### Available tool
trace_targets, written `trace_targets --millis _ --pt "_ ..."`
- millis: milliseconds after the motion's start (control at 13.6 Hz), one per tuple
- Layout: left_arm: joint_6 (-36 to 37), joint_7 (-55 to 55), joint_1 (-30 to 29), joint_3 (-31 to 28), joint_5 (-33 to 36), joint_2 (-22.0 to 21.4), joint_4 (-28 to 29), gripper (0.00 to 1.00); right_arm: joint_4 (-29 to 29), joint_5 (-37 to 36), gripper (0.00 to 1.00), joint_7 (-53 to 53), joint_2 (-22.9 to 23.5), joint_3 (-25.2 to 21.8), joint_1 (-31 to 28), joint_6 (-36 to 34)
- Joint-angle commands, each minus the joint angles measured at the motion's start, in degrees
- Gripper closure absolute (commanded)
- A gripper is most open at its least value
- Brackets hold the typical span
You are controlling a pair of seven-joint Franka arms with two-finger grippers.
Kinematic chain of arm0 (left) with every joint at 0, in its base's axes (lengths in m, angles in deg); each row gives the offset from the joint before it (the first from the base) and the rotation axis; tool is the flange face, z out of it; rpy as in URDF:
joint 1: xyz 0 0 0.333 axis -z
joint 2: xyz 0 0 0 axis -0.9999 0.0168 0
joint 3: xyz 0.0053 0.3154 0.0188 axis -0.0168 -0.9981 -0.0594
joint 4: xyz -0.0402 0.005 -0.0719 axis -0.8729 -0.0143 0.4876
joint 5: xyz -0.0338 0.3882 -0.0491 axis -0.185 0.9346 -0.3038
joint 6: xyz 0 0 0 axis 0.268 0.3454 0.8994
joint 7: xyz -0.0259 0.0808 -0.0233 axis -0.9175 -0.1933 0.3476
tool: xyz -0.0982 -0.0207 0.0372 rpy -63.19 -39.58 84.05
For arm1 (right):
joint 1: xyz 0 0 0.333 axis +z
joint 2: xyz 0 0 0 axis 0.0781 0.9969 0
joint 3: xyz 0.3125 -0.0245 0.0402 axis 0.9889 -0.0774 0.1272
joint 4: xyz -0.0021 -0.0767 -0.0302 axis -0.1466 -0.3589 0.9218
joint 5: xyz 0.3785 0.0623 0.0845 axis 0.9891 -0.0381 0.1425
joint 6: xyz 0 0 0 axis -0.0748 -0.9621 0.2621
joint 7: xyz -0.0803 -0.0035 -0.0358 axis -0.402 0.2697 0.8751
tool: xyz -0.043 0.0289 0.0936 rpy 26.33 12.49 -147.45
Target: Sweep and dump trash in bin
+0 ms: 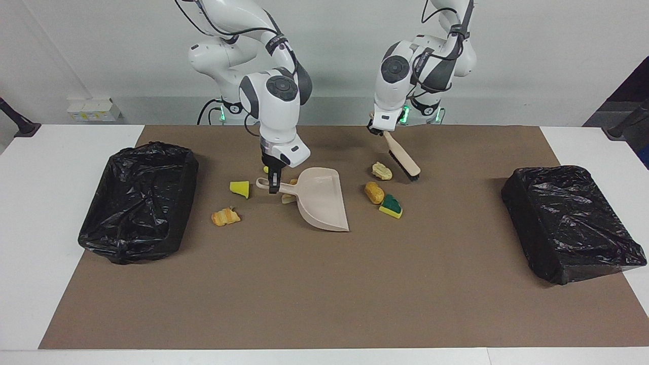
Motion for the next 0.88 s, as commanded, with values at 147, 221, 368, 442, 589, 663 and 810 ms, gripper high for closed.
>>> trace_targets --millis 147,221,368,442,589,663,810 --pt "-12.33 -1.14 1.67 -1.1 -4.24 5.65 0.01 1.0 -1.6 -0.81 1.0 3.01 -1.65 0.18 0.03 -0.62" --pt "-12.88 2.61 1.23 -1.1 -4.5 6.98 -1.84 1.0 -1.6 -0.72 1.0 3.1 -1.65 0.18 0.11 -0.62" --pt "-13.41 9.39 -1.31 -1.11 -4.59 9.96 -5.62 1.0 -1.6 -0.72 1.0 3.97 -1.65 0.18 0.03 -0.71" --pt "-14.37 14.81 -1.59 -1.1 -4.59 10.76 -6.94 1.0 -1.6 -0.63 1.0 4.5 -1.65 0.18 0.11 -0.62" --pt "-16.21 24.14 -1.42 -1.11 -4.59 11.38 -7.22 1.0 -1.6 -0.63 1.0 4.59 -1.65 0.18 0.11 -0.62" --pt "-16.13 29.4 -0.89 -1.1 -4.59 11.3 -7.22 1.0 -1.6 -0.63 1.0 4.59 -1.65 0.18 0.03 -0.62" --pt "-16.4 35.33 -0.54 -1.02 -4.59 11.3 -7.3 1.0 -1.6 -0.55 1.0 4.59 -1.65 0.18 0.11 -0.71"
